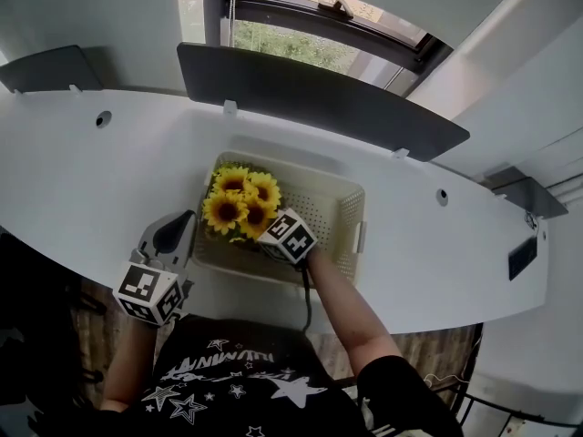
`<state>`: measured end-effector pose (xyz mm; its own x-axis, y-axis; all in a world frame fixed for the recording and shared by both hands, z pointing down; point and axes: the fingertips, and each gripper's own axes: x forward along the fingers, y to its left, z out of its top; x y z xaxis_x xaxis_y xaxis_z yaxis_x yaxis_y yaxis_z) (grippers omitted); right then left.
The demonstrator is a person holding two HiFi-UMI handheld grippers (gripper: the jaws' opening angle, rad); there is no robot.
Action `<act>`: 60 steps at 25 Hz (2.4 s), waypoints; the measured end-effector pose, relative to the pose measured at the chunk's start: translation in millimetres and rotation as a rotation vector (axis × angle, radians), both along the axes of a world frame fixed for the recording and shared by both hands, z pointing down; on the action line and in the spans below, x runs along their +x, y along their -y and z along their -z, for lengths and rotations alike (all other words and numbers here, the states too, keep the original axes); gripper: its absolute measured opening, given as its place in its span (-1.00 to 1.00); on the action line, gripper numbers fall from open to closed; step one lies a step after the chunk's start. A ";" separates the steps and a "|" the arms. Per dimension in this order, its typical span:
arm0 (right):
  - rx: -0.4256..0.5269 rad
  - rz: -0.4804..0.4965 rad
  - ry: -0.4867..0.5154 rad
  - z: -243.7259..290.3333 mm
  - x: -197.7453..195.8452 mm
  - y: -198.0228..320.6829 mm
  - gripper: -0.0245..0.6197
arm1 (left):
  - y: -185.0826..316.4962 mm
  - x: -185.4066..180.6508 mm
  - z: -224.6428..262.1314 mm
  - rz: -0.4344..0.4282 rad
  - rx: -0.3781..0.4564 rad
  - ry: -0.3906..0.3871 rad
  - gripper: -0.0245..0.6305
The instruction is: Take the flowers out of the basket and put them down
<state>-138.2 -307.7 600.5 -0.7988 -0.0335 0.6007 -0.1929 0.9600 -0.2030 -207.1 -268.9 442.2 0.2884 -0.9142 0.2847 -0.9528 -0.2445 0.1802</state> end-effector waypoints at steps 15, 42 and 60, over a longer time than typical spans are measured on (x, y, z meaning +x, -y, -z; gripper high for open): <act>0.032 -0.049 0.052 -3.5 -15.7 9.0 0.74 | 6.8 -5.4 -17.7 0.009 -0.048 -0.017 -0.90; 0.014 -0.072 0.087 11.4 -6.2 6.1 0.70 | 5.6 -7.7 -15.9 0.018 -0.046 -0.013 -0.90; 0.112 -0.110 0.096 5.4 -30.6 21.2 0.77 | 6.6 -4.8 -23.9 0.010 -0.068 -0.015 -0.90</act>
<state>-168.7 -328.9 595.1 -0.8404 -0.1860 0.5090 -0.2824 0.9520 -0.1183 -211.9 -275.5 466.1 0.2842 -0.8955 0.3424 -0.9522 -0.2219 0.2100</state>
